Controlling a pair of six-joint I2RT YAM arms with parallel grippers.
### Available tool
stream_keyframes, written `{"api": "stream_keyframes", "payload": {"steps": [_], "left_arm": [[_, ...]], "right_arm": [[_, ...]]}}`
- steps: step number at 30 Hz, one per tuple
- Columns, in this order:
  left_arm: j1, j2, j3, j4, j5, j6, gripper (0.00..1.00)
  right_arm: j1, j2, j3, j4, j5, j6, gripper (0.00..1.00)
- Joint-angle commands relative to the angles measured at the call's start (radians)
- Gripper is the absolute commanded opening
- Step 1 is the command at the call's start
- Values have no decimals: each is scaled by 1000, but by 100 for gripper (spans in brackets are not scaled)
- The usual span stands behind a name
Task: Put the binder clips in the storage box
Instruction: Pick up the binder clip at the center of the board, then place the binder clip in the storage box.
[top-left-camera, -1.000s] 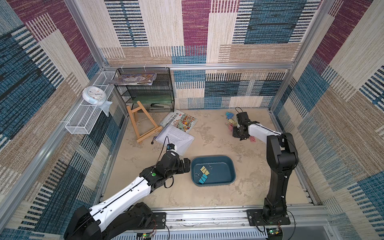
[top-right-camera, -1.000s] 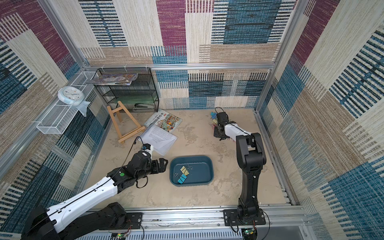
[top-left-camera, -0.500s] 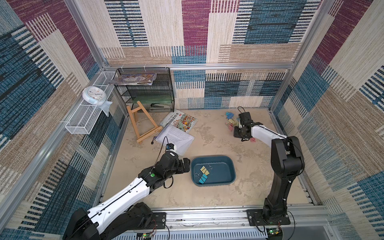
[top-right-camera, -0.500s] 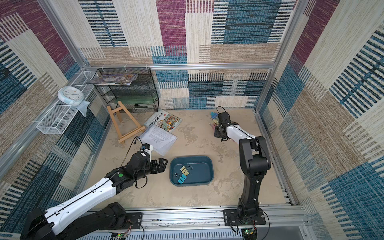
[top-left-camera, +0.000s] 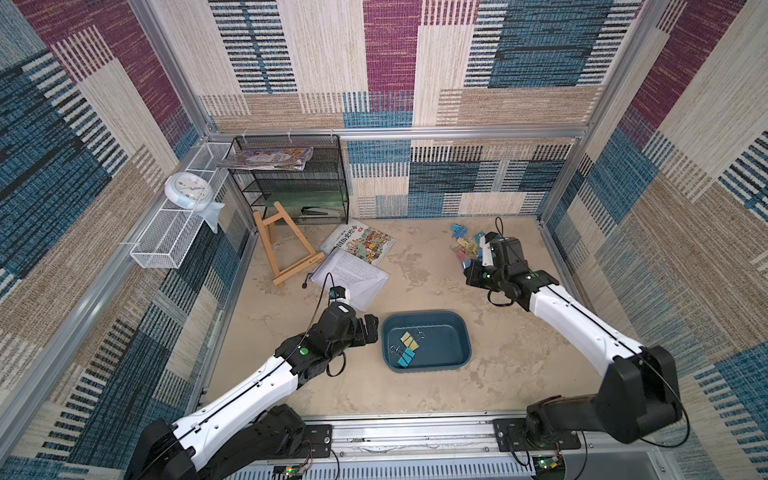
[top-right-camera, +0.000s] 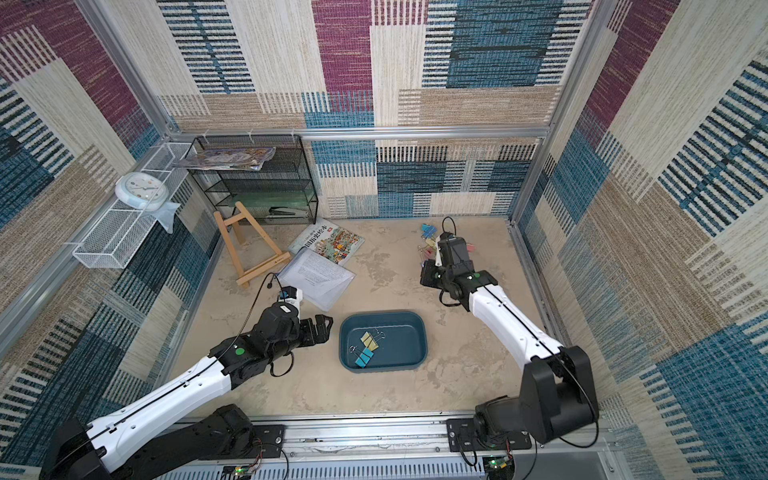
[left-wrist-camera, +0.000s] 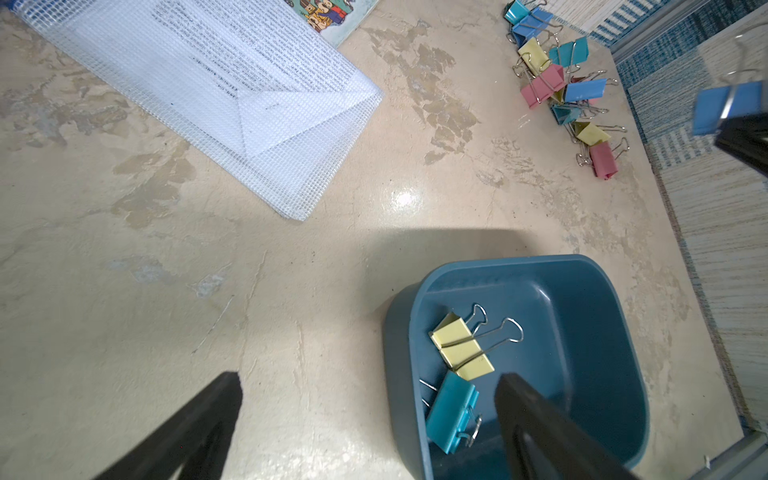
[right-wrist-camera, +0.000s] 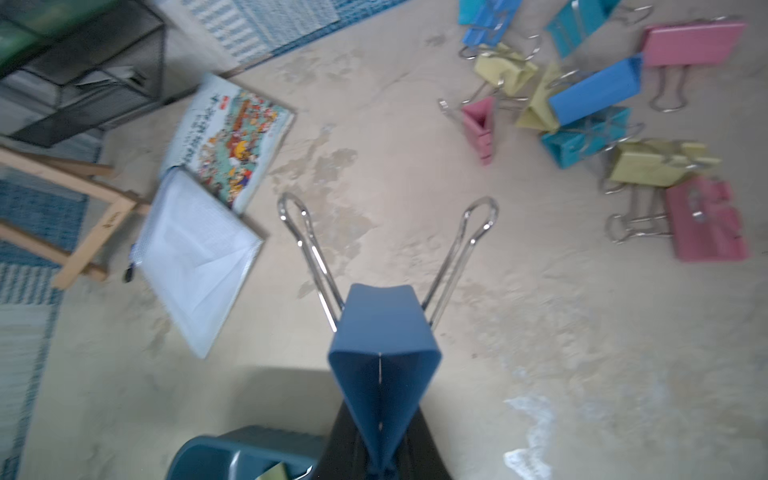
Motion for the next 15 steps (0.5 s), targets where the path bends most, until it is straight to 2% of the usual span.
{"api": "stream_keyframes", "payload": {"steps": [1,8,12,15], "left_arm": [[1,-3,-10,33,-36,-30,100],[1,-12,-15,54,-41,-63,99],[1,-37,-22,31,-68,-95,100],[1,-68,-42,25,-86,-120,99]], "right_arm": [[101,-76,-50,0,-30,143,1],[355,-149,-177,122,-13,397,0],[479,-83,-226,259,-6,508,1],[536,11,-216,315,11,539,0]]}}
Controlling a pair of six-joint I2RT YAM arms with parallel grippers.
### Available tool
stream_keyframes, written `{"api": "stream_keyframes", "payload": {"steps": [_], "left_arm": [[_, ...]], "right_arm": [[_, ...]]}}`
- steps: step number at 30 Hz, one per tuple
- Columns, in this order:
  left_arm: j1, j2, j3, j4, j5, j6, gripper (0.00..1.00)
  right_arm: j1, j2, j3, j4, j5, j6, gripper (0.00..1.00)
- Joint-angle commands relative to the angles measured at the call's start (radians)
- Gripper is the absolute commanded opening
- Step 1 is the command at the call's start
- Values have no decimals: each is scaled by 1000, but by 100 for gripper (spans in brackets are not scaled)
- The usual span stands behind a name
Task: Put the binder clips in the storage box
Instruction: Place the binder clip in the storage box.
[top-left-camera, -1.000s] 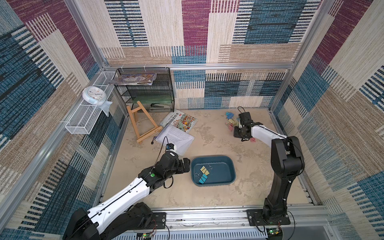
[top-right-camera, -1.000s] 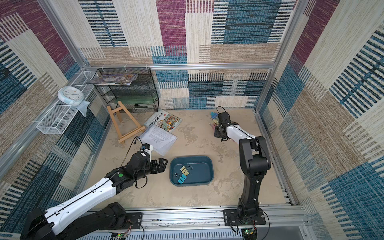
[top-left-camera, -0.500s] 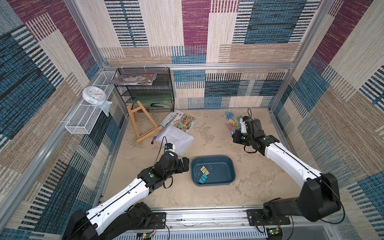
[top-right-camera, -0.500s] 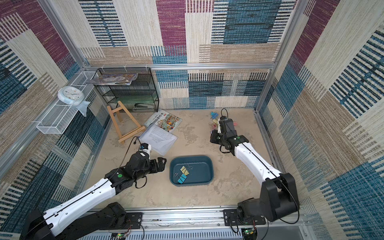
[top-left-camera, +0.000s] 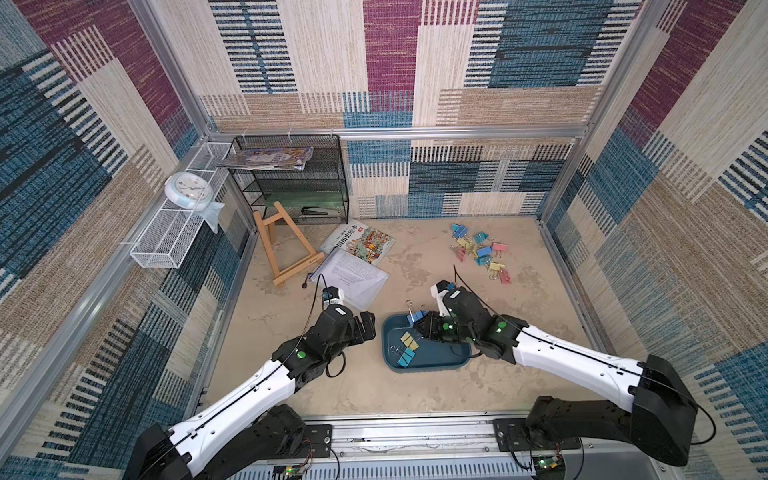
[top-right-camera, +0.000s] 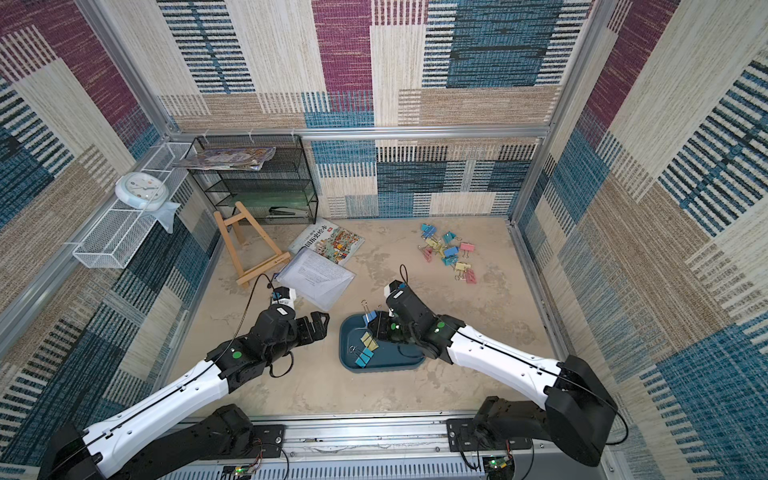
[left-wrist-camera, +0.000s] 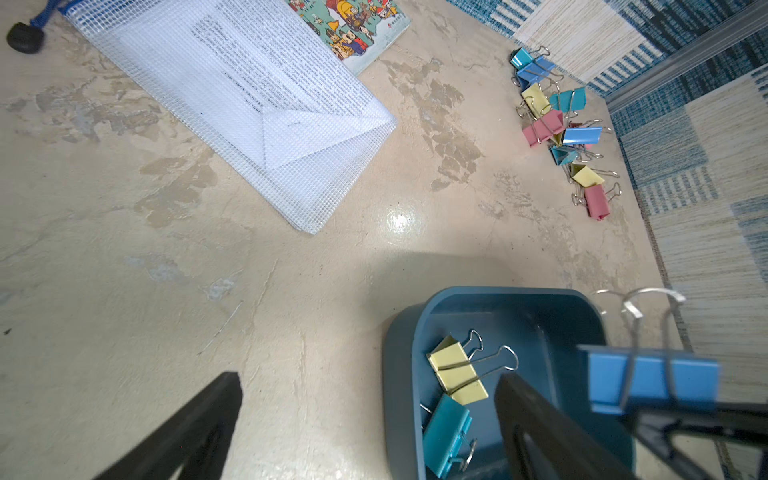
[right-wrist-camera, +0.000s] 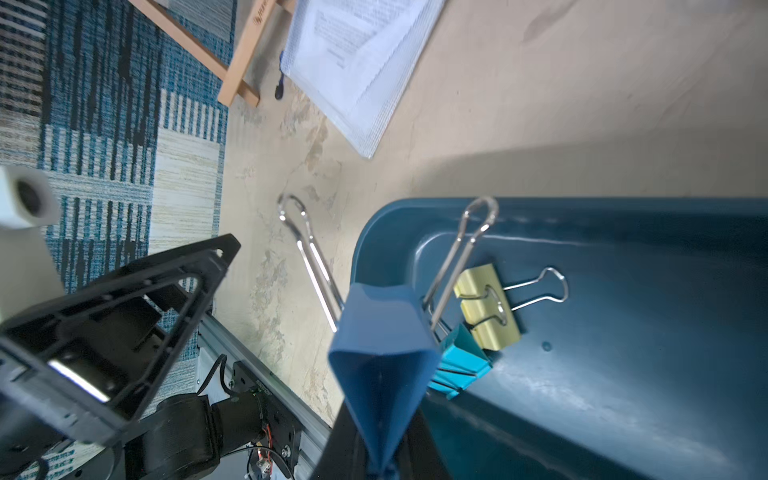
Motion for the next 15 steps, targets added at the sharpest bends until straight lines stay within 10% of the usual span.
{"api": "stream_keyframes", "payload": {"steps": [1,15], "left_arm": [[0,-32,-21,3,-35,-38,100],[0,-70,-50,0,-16,-53,100]], "right_arm": [[46,80,18,116,35,94,0],[120,306,54,152,138,117,1]]}}
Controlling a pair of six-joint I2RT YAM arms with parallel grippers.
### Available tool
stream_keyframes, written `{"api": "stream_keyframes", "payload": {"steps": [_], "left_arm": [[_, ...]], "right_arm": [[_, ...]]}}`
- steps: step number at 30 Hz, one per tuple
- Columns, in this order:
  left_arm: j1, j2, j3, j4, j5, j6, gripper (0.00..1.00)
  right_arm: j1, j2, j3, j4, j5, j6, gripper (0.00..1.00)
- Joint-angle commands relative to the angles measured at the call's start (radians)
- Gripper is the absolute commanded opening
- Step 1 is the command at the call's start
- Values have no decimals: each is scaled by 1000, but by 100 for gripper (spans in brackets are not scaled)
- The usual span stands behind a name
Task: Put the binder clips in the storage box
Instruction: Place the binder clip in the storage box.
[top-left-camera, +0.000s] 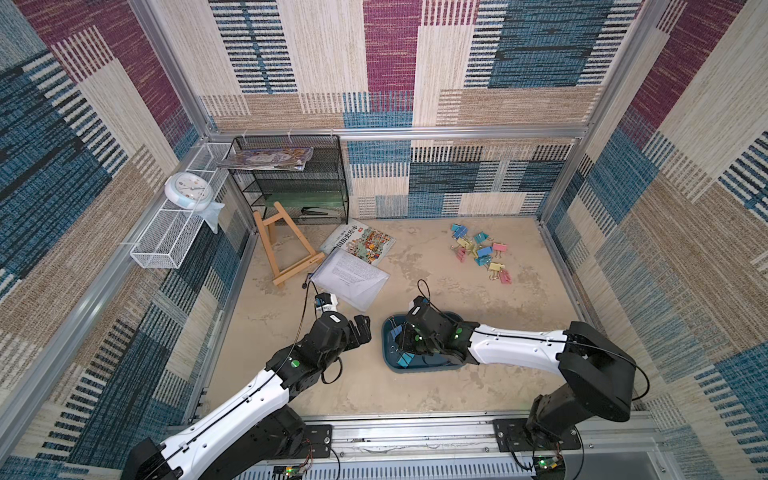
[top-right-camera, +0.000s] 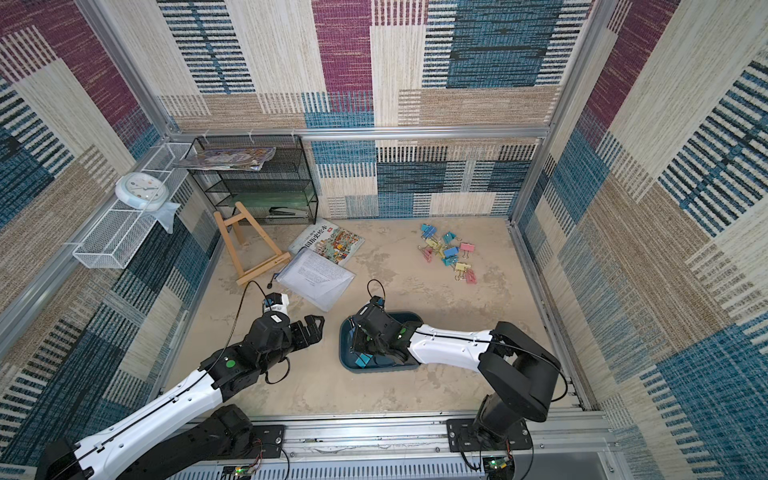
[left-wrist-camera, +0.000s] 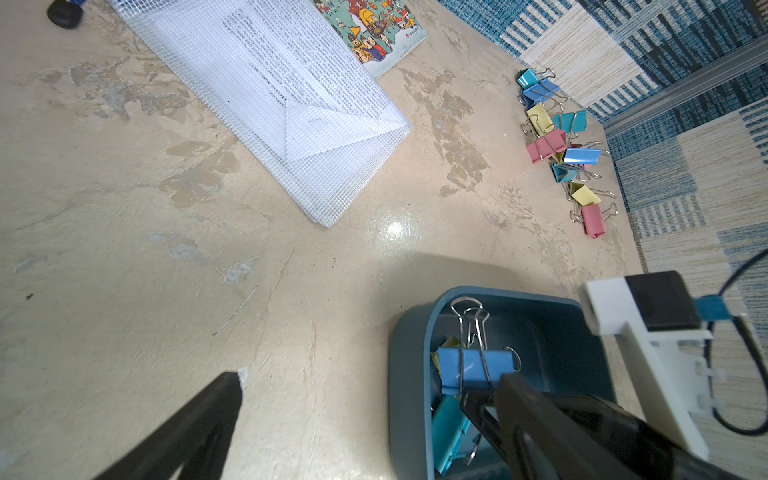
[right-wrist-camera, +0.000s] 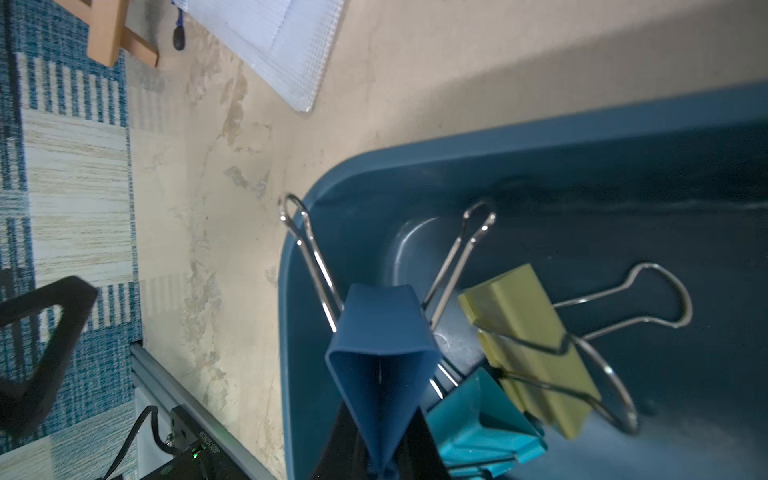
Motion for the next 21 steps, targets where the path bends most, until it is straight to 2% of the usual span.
{"api": "stream_keyframes", "payload": {"steps": [1,7,11,15,18,21], "left_arm": [[0,-2,-1,6,-4,-1,100],[0,-5,-1,8,-4,2,99],[0,-6,0,10,-1,1,99],[0,-7,5,8,0,8,100],[0,-10,8,4,-2,11,99],[0,-16,10,3,-2,12,99]], "right_arm": [[4,21,8,40,10,6,2],[10,44,16,30,-6,3,21],[12,3,19,-14,27,-15,41],[12,-68,30,-78,71,-65,57],[7,-137,68,-174,203,-94,66],[-45,-204,105,-225,321,-208,69]]}}
